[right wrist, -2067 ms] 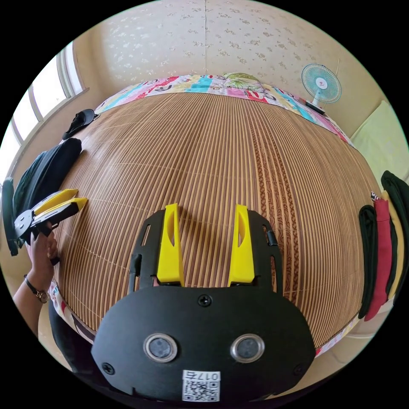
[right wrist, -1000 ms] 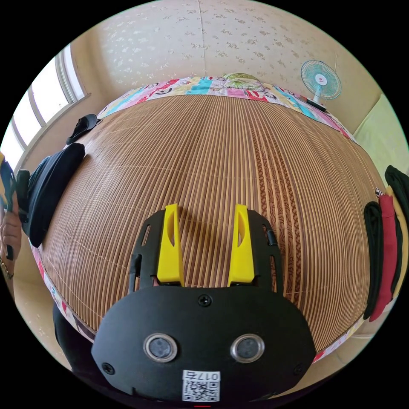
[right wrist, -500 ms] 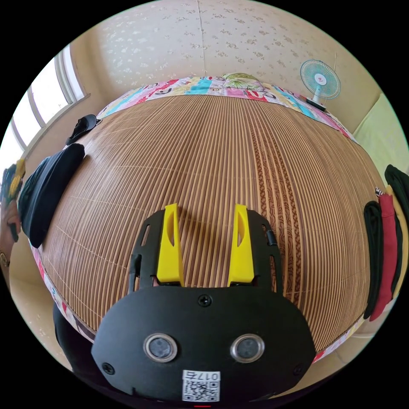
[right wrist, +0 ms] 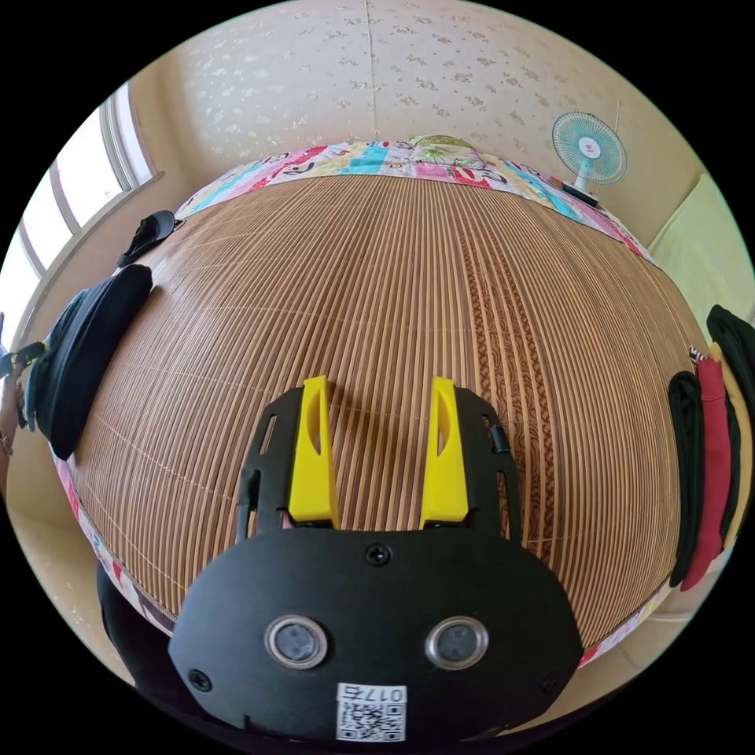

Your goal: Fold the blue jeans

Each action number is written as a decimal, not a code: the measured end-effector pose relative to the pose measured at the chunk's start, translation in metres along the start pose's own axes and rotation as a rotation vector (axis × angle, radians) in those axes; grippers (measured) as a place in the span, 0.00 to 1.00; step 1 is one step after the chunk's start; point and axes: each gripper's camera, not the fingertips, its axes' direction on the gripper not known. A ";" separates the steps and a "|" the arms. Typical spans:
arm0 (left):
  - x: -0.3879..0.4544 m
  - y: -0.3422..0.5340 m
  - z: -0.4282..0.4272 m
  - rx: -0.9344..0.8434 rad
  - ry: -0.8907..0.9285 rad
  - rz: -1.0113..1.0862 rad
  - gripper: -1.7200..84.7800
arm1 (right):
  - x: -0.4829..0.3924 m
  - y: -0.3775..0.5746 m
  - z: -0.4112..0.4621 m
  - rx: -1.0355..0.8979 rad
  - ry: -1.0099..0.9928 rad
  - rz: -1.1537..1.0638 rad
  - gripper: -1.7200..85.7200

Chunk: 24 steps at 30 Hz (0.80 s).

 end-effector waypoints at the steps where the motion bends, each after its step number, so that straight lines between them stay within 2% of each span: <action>1: -0.009 0.005 -0.004 0.036 0.048 -0.053 0.17 | 0.000 0.000 0.000 0.001 -0.001 0.001 0.22; 2: -0.026 0.014 -0.011 0.088 0.162 -0.147 0.15 | 0.001 -0.001 0.001 0.002 -0.001 0.001 0.22; 4: -0.054 0.022 -0.011 0.076 0.379 -0.266 0.08 | 0.001 -0.002 0.001 0.003 0.002 -0.001 0.22; 6: -0.091 0.032 0.006 -0.001 0.827 -0.466 0.04 | 0.001 -0.003 0.003 0.005 0.005 -0.003 0.21; 7: -0.098 0.037 0.011 -0.006 0.954 -0.530 0.04 | 0.001 -0.004 0.003 0.004 0.003 -0.003 0.20; 8: -0.101 0.045 0.012 0.041 1.175 -0.598 0.03 | 0.004 -0.006 0.005 -0.001 0.002 0.012 0.15; 9: -0.093 0.045 -0.004 0.134 1.281 -0.557 0.03 | 0.008 -0.007 0.006 -0.007 -0.030 0.017 0.10; 10: -0.085 0.040 -0.017 0.158 1.293 -0.497 0.03 | 0.011 -0.008 0.007 -0.007 -0.049 0.022 0.08; 12: -0.022 0.023 -0.071 0.151 1.333 -0.162 0.02 | 0.027 -0.010 0.009 -0.011 -0.119 0.067 0.04; 13: -0.001 0.023 -0.084 0.144 1.357 -0.081 0.02 | 0.031 -0.010 0.009 -0.011 -0.135 0.079 0.04; 15: 0.087 0.047 -0.122 0.094 1.465 0.240 0.03 | 0.042 -0.009 0.009 -0.003 -0.174 0.115 0.03; 16: 0.110 0.058 -0.129 0.073 1.495 0.333 0.03 | 0.044 -0.009 0.009 -0.002 -0.174 0.125 0.03; 18: 0.204 0.126 -0.141 -0.086 1.551 0.707 0.03 | 0.047 -0.009 0.010 -0.003 -0.185 0.130 0.03; 19: 0.226 0.148 -0.139 -0.133 1.540 0.784 0.03 | 0.047 -0.009 0.010 -0.005 -0.189 0.127 0.03; 21: 0.304 0.247 -0.114 -0.381 1.421 1.033 0.05 | 0.047 -0.008 0.009 0.003 -0.202 0.113 0.03; 24: 0.351 0.376 -0.066 -0.546 1.251 1.239 0.06 | 0.051 -0.006 0.006 0.037 -0.233 0.106 0.03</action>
